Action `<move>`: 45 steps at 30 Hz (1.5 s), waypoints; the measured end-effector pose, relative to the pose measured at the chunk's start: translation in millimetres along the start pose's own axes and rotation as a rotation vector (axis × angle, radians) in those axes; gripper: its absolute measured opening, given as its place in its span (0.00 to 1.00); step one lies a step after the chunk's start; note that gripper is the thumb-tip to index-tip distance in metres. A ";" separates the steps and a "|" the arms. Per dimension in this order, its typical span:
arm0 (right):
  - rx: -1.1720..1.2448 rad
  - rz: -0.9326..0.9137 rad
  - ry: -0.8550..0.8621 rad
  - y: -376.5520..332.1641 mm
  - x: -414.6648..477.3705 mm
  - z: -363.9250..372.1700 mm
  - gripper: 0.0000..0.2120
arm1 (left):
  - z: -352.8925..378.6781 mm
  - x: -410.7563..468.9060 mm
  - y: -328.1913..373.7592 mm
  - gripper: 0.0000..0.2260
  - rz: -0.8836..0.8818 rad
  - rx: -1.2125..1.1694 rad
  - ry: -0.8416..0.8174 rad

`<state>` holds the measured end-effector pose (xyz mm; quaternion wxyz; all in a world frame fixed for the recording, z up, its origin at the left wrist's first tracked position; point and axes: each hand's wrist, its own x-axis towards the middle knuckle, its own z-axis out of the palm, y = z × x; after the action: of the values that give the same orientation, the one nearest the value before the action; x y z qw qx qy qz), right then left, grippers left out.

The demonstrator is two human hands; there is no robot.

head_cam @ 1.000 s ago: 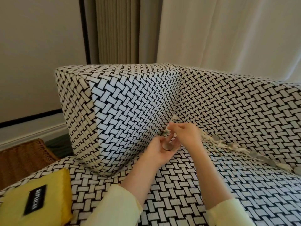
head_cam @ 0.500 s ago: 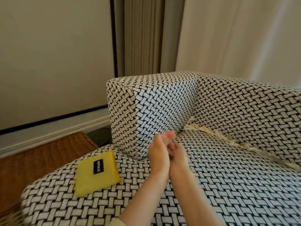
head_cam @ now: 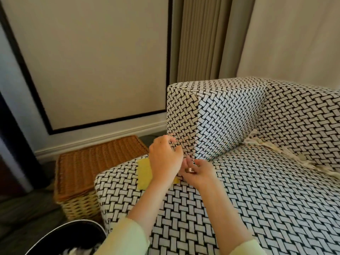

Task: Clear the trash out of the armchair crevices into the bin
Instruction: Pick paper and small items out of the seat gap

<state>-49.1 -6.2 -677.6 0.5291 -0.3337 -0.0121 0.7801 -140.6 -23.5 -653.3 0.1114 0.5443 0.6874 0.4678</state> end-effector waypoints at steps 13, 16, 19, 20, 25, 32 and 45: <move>-0.155 0.034 -0.129 1.9 -24.5 22.4 0.14 | -8.9 22.2 -44.7 0.28 -0.424 -0.140 -0.297; -0.220 0.015 -0.191 1.2 -43.5 34.9 0.13 | -12.6 24.5 -38.8 0.19 -0.429 -0.312 -0.305; -0.312 0.076 -0.218 -0.5 -42.4 39.1 0.22 | -16.2 19.2 -30.1 0.09 -0.450 -0.398 -0.342; -0.323 0.087 -0.221 -0.9 -39.7 38.2 0.25 | -18.0 17.6 -27.4 0.06 -0.468 -0.426 -0.356; -0.390 0.107 -0.289 -6.2 -41.3 39.3 0.27 | -21.1 15.0 -21.9 0.02 -0.548 -0.512 -0.359; -0.412 0.034 -0.304 -7.4 -42.9 42.3 0.27 | -13.7 15.0 -21.0 0.04 -0.564 -0.595 -0.298; -0.397 -0.344 -0.057 -70.3 -33.0 1.1 0.22 | 26.0 29.5 -7.8 0.28 -0.734 -0.897 -0.039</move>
<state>14.9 -2.3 -633.8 0.5775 -0.4017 -0.2365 0.6702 -139.7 15.4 -662.7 0.4988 0.1783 0.5636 0.6339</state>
